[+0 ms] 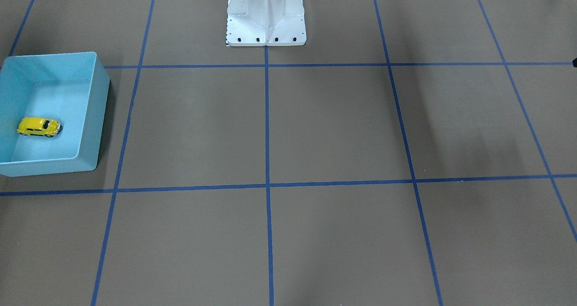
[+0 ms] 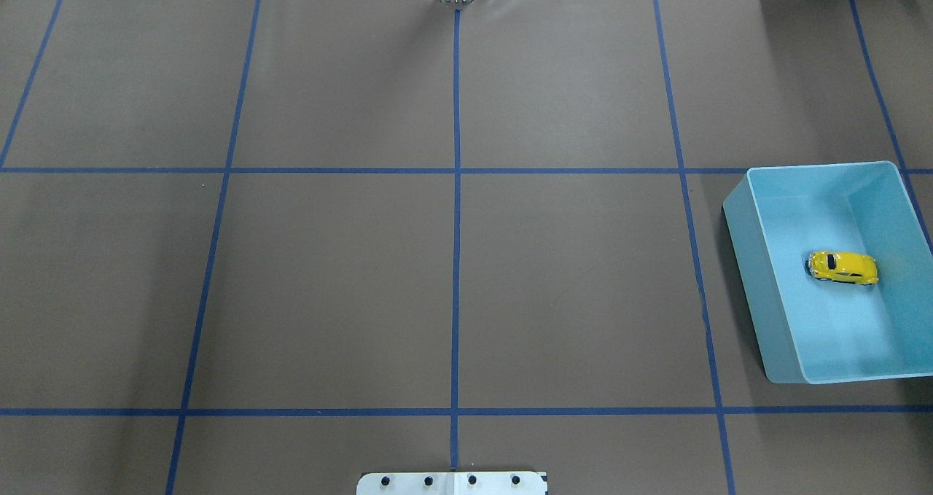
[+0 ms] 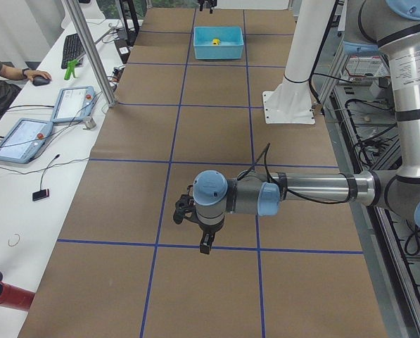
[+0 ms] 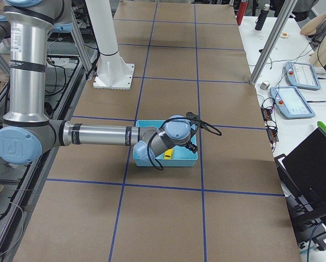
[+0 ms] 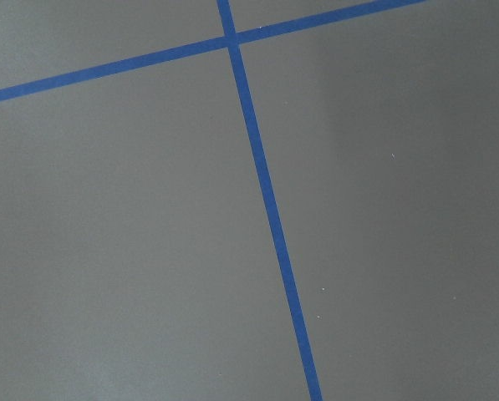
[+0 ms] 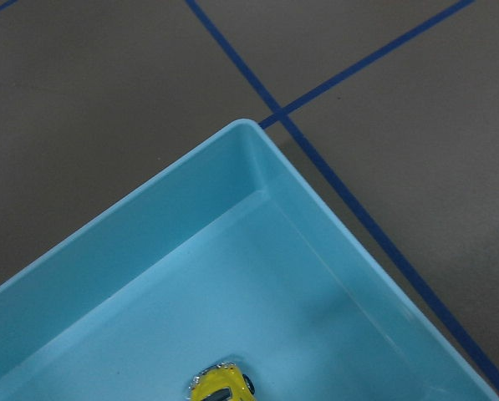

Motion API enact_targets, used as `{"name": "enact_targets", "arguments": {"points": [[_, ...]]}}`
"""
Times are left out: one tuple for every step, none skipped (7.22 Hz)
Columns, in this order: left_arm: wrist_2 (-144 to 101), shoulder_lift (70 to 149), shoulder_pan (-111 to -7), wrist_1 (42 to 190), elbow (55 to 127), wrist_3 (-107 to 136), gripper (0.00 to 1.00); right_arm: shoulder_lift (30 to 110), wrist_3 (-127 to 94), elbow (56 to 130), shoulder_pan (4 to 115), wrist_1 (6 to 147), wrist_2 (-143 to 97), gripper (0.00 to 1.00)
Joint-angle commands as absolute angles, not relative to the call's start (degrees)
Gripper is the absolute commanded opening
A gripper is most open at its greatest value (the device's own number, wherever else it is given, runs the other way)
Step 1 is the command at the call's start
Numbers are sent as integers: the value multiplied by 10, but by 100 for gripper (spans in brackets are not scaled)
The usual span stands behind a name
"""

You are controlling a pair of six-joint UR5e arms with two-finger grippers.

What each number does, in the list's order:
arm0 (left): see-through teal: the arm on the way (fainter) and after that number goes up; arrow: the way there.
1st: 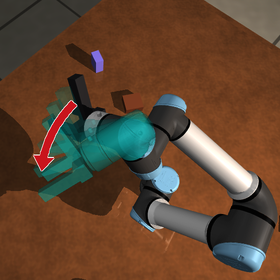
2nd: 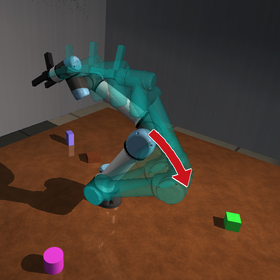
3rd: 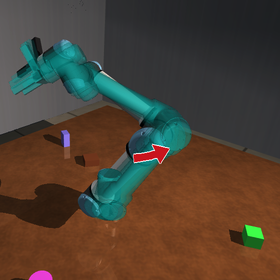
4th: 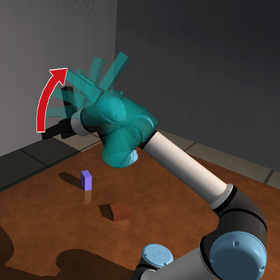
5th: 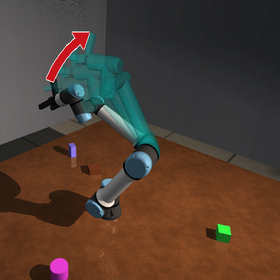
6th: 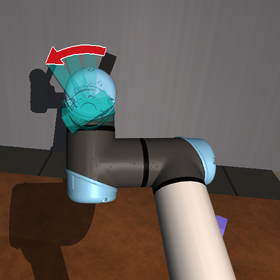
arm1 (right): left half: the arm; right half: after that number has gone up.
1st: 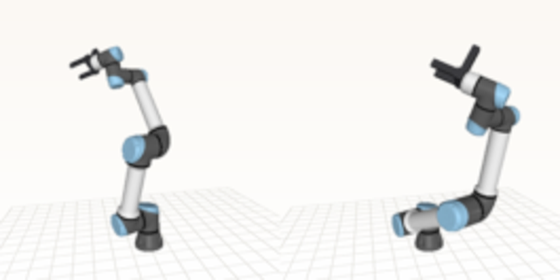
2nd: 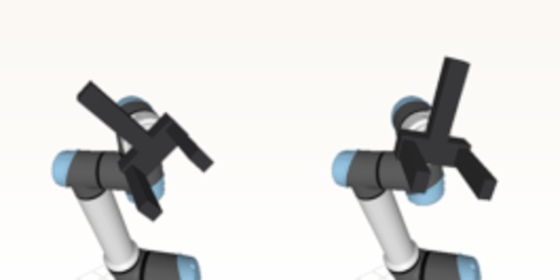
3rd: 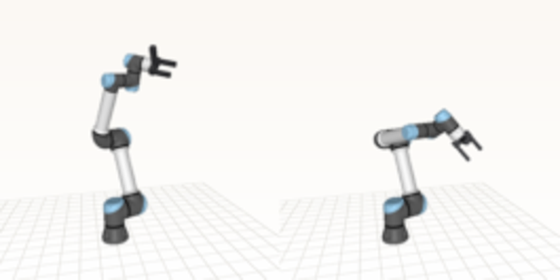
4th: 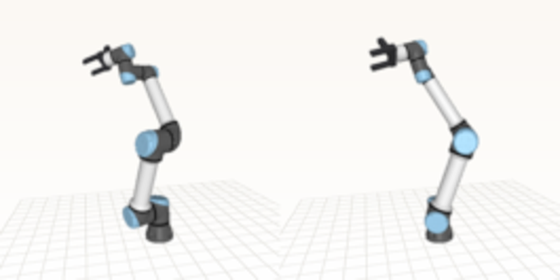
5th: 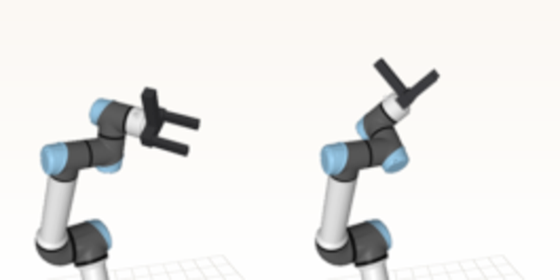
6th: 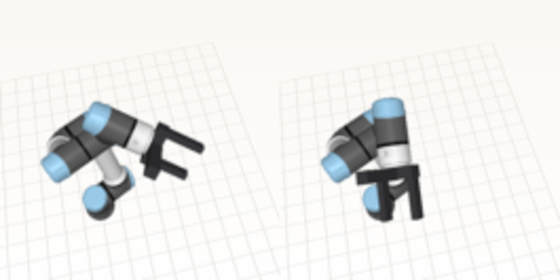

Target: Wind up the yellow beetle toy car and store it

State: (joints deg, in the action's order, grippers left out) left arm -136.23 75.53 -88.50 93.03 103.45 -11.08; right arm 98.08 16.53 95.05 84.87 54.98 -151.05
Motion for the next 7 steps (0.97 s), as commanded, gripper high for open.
{"name": "enact_targets", "arguments": {"points": [[-1362,755,-885,931,1034,-111,100,1004,167,944,881,560,-1494,100],[-1362,755,-886,930,1034,-111,100,1003,167,946,892,603,-1468,100],[-1362,755,-886,930,1034,-111,100,997,159,943,925,622,-1396,100],[-1362,755,-886,931,1034,-111,100,962,156,947,926,632,-1333,100],[-1362,755,-886,931,1034,-111,100,951,137,945,928,715,-1329,100],[-1362,755,-886,930,1034,-111,100,938,61,947,930,783,-1329,100],[-1362,755,-886,930,1034,-111,100,942,-32,940,930,794,-1329,100]]}}
